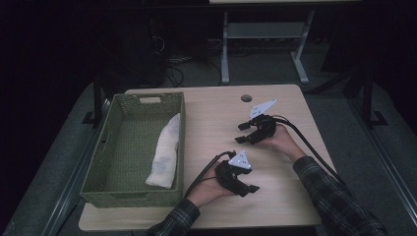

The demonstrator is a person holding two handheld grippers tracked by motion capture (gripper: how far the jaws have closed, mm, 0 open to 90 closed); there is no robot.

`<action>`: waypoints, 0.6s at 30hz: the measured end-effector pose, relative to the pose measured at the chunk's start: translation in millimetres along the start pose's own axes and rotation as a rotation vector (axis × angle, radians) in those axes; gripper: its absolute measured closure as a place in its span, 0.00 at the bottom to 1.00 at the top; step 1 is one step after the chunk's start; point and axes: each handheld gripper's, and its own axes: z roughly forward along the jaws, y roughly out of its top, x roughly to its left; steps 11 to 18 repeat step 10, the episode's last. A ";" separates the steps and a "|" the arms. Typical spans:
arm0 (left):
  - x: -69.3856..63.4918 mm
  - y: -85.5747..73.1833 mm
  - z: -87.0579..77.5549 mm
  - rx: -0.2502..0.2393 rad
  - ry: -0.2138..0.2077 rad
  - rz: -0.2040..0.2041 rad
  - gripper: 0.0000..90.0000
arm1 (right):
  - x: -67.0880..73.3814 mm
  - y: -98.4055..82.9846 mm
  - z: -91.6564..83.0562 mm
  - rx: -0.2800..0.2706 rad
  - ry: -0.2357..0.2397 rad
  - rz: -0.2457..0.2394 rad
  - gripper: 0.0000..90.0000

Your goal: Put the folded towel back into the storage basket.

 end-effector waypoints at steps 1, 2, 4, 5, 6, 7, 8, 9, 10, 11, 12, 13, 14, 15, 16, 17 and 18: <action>0.5 -1.6 0.8 0.007 0.004 0.001 0.36 | -0.6 -2.7 0.8 0.002 -0.004 -0.007 0.38; 1.0 -3.3 2.0 0.009 0.007 0.002 0.36 | -0.4 -4.7 1.2 0.004 -0.003 0.002 0.38; 1.5 -5.5 3.2 0.017 0.006 -0.001 0.36 | -1.0 -8.3 1.4 0.006 -0.007 0.003 0.38; 1.7 -6.2 3.7 0.018 0.007 0.000 0.36 | -0.5 -9.4 1.1 0.001 -0.004 0.015 0.37; 2.0 -6.6 3.9 0.019 0.007 0.000 0.36 | -0.9 -10.5 1.1 0.002 -0.004 0.017 0.37; 2.0 -6.8 4.1 0.017 0.006 -0.002 0.36 | -1.0 -11.4 1.3 0.000 -0.002 0.022 0.37; 2.2 -6.8 4.1 0.017 0.006 -0.001 0.36 | -1.1 -11.8 1.5 0.000 -0.003 0.020 0.37; 2.1 -6.9 4.2 0.018 0.006 -0.001 0.36 | -0.6 -12.1 1.5 0.001 -0.002 0.022 0.37; 2.1 -6.9 4.3 0.019 0.006 0.001 0.36 | -0.4 -12.3 1.9 0.002 -0.002 0.018 0.37; 2.1 -6.9 4.3 0.019 0.006 0.001 0.36 | -0.4 -12.3 1.9 0.002 -0.002 0.018 0.37; 2.1 -6.9 4.3 0.019 0.006 0.001 0.36 | -0.4 -12.3 1.9 0.002 -0.002 0.018 0.37; 2.1 -6.9 4.3 0.019 0.006 0.001 0.36 | -0.4 -12.3 1.9 0.002 -0.002 0.018 0.37; 2.1 -6.9 4.3 0.019 0.006 0.001 0.36 | -0.4 -12.3 1.9 0.002 -0.002 0.018 0.37; 2.1 -6.9 4.3 0.019 0.006 0.001 0.36 | -0.4 -12.3 1.9 0.002 -0.002 0.018 0.37; 2.1 -6.9 4.3 0.019 0.006 0.001 0.36 | -0.4 -12.3 1.9 0.002 -0.002 0.018 0.37; 2.1 -6.9 4.3 0.019 0.006 0.001 0.36 | -0.4 -12.3 1.9 0.002 -0.002 0.018 0.37; 2.1 -6.9 4.3 0.019 0.006 0.001 0.36 | -0.4 -12.3 1.9 0.002 -0.002 0.018 0.37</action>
